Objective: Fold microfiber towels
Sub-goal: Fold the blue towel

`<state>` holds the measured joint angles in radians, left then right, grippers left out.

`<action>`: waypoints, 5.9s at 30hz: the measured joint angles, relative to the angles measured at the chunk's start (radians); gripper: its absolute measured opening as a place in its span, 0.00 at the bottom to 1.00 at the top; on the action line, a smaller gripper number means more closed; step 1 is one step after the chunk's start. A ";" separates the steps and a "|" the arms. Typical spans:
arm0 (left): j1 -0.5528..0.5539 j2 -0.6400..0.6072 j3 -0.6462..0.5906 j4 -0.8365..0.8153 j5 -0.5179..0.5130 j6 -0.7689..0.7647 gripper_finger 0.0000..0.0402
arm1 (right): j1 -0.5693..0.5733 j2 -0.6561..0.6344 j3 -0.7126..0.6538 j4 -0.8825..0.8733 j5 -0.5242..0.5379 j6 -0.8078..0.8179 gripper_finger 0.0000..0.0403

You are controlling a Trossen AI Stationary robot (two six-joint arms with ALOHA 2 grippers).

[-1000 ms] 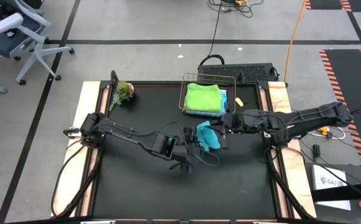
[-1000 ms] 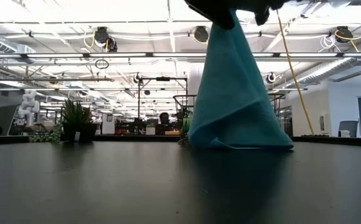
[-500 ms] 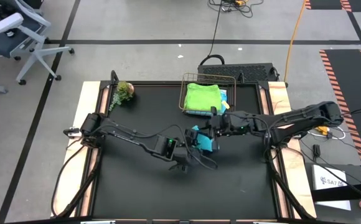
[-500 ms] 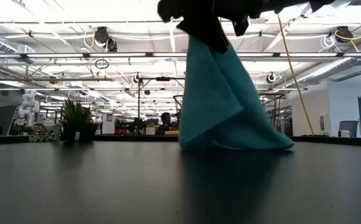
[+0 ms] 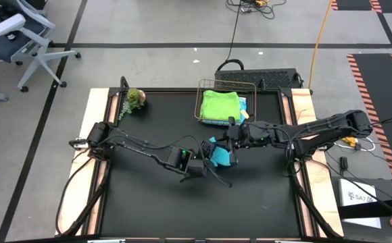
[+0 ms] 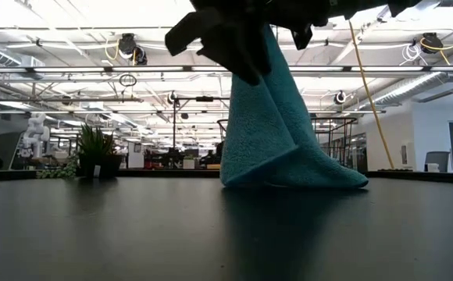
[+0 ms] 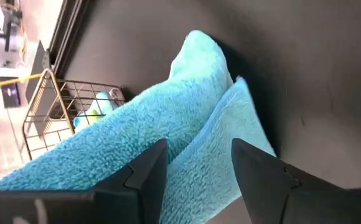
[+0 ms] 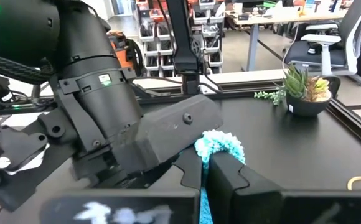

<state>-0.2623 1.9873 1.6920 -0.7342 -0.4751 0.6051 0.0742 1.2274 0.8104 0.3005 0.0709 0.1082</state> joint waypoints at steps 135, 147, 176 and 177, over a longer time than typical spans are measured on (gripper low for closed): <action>-0.005 0.106 -0.001 0.739 -0.241 -1.427 0.36 | 0.241 -0.259 0.330 -0.433 0.631 -0.408 0.00; 0.074 0.111 -0.002 0.718 -0.074 -1.509 0.36 | 0.296 -0.259 0.330 -0.432 0.633 -0.425 0.00; 0.052 -0.077 -0.001 0.442 -0.317 -1.383 0.34 | 0.308 -0.259 0.330 -0.385 0.635 -0.455 0.00; 0.052 -0.077 -0.001 0.441 -0.320 -1.370 0.32 | 0.308 -0.258 0.330 -0.387 0.635 -0.451 0.00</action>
<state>-0.2100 1.9106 1.6909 -0.2927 -0.7948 -0.7649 0.3824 0.9691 1.1404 -0.0867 0.7059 -0.3428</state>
